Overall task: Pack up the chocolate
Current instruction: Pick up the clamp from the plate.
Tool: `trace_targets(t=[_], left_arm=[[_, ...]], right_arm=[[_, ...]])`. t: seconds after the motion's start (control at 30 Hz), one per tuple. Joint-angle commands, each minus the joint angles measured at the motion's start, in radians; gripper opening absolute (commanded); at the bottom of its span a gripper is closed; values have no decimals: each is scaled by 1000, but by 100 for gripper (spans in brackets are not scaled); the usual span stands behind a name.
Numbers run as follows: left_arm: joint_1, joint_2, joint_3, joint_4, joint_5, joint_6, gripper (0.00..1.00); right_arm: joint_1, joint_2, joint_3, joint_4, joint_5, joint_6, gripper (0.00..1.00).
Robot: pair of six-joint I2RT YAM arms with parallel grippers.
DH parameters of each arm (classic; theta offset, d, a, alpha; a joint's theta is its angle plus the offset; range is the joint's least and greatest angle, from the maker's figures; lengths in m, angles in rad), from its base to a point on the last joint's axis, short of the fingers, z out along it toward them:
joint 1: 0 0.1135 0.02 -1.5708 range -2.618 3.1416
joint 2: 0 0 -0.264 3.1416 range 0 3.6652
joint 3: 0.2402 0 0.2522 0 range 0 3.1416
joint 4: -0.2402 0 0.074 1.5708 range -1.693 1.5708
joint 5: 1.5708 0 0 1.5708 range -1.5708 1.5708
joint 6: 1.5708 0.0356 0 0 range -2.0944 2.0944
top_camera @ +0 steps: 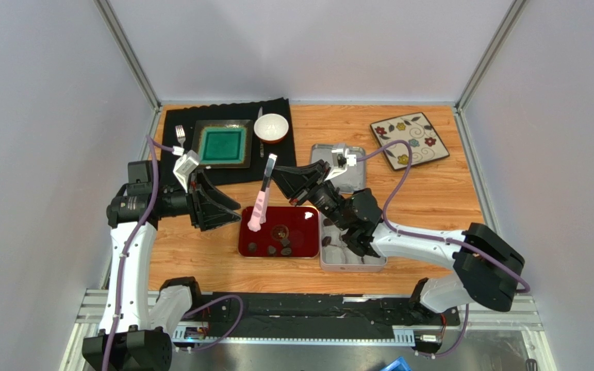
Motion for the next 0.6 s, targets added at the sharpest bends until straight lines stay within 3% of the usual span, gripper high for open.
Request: trace_targets(t=[0.0, 0.23, 0.43, 0.57], left_arm=[[-1, -8, -6, 30, 212, -14, 60], [-1, -5, -21, 33, 242, -11, 58], [-2, 3, -29, 40, 287, -26, 49], [-1, 5, -29, 46, 291, -23, 25]], right_arm=[[10, 58, 80, 153, -8, 11, 0], [10, 136, 144, 184, -7, 6, 0], [5, 188, 187, 192, 4, -3, 0], [5, 214, 209, 205, -8, 1, 0]])
